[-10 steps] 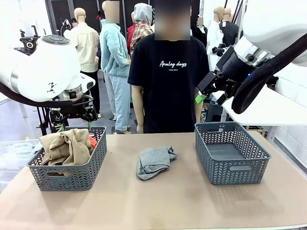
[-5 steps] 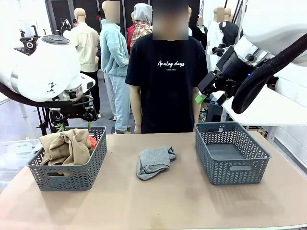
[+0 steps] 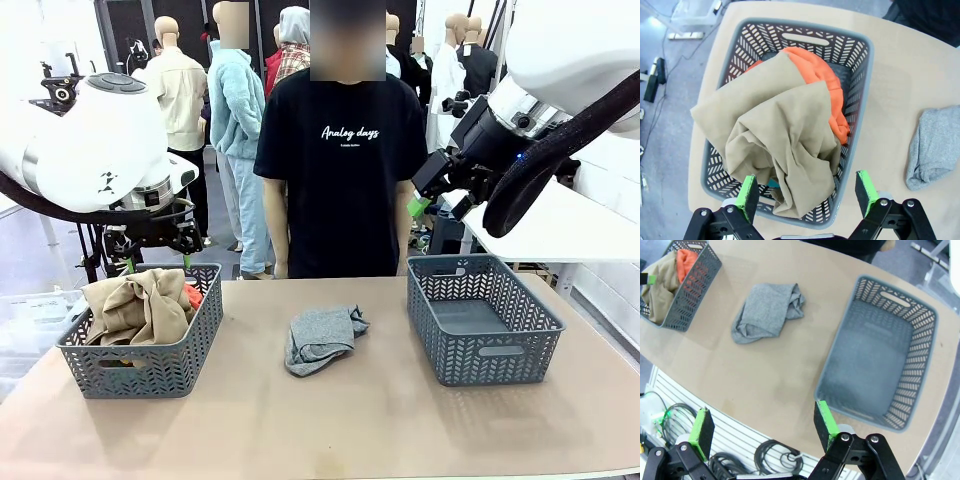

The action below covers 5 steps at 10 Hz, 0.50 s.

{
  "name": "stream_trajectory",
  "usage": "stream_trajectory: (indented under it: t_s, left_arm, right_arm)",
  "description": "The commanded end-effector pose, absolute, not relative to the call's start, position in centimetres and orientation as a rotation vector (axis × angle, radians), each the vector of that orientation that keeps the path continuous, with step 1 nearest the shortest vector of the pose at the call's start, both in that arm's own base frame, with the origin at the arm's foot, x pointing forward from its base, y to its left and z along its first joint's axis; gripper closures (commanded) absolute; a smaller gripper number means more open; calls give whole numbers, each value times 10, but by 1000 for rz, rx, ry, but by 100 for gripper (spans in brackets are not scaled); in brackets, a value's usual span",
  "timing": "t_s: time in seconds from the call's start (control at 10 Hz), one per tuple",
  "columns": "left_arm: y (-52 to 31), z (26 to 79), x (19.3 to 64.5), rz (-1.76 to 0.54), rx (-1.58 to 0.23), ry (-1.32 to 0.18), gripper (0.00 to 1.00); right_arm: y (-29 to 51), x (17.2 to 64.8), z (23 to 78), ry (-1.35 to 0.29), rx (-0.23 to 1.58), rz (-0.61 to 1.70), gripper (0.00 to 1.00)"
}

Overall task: Sort the tops and bottoms.
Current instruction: Sort the clothes according to human instructions, then lift clothes from the center of the table with your right hand.

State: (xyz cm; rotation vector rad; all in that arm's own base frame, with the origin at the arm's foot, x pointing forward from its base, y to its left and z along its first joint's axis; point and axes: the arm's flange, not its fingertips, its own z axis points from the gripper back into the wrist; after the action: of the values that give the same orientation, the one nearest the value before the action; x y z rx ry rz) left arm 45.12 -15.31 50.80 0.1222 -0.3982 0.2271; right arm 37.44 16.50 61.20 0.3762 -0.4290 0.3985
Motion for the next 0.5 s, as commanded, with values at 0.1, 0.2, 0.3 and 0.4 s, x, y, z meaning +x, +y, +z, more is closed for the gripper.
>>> stream_trajectory:
  t_s: [0.1,0.2,0.3,0.4]
  left_arm:
    - [-153,507,451,235,119,-402,0]
    - [-153,507,451,235,119,-402,0]
    - [-153,507,451,235,119,-402,0]
    - [-153,507,451,235,119,-402,0]
  right_arm:
    - [165,376,613,-430,370,404,0]
    - [165,376,613,-430,370,404,0]
    - [165,376,613,-430,370,404,0]
    - [165,376,613,-430,370,404,0]
